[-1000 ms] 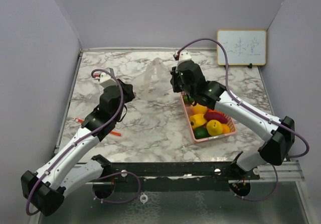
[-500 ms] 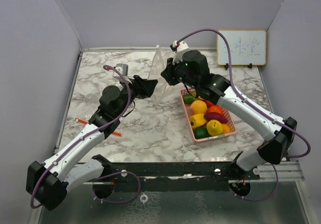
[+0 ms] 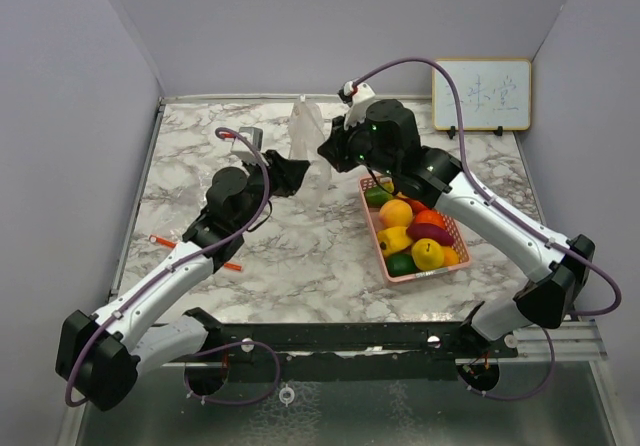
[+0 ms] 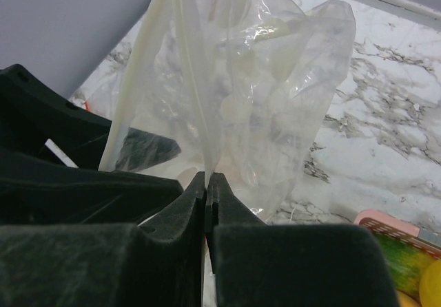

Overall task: Place the food in the zip-top bag and seal the zipper
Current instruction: Open the zipper of the food storage bag.

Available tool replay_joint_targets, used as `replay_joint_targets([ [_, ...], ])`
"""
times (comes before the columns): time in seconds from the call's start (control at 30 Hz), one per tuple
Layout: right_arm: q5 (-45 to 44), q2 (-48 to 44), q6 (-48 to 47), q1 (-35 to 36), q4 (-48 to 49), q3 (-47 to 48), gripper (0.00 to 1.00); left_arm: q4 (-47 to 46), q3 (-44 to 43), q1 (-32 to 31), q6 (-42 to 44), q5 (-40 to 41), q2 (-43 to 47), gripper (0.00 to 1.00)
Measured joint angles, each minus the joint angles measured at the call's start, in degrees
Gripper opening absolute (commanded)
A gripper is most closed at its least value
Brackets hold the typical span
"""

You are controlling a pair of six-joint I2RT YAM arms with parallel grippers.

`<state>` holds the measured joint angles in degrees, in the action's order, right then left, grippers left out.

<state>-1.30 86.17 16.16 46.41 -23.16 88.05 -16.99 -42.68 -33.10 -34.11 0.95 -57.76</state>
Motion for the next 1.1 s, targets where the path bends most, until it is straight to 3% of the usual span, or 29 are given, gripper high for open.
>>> replay_joint_targets([
  [0.03,0.3,-0.2,0.0,0.0,0.0,0.0,0.02,0.6,0.0,0.0,0.0,0.5,-0.5,0.0],
  [0.2,-0.3,-1.5,0.3,0.0,-0.7,0.0,0.02,4.1,-0.2,0.0,2.4,3.5,-0.9,0.0],
  [0.3,-5.1,-2.4,1.6,0.0,-3.0,0.0,0.02,11.3,-2.6,0.0,4.1,8.2,-0.5,0.0],
  [0.5,-20.7,-2.5,6.1,-0.1,-9.7,-0.9,0.02,30.1,-16.0,0.0,9.0,24.5,-0.5,0.0],
  [0.67,-21.8,-1.5,10.8,0.9,-8.7,-4.3,0.02,39.5,-23.5,-2.1,14.0,30.2,-2.0,0.0],
  [0.7,-21.6,-1.3,11.3,0.9,-8.3,-4.8,0.09,40.5,-23.6,-2.2,14.7,30.6,-2.3,0.0],
  [0.77,-19.8,-0.9,11.5,0.9,-7.4,-6.0,0.31,42.6,-23.5,-2.2,15.8,30.8,-2.9,0.0],
  [0.93,-11.7,-0.9,5.9,-1.0,-5.2,-8.5,0.67,43.2,-21.2,-0.9,16.2,30.8,-2.0,0.0],
  [1.1,-6.4,-1.0,2.2,-2.5,-5.1,-7.6,0.86,42.8,-18.6,-0.2,14.3,30.5,-3.7,0.0],
])
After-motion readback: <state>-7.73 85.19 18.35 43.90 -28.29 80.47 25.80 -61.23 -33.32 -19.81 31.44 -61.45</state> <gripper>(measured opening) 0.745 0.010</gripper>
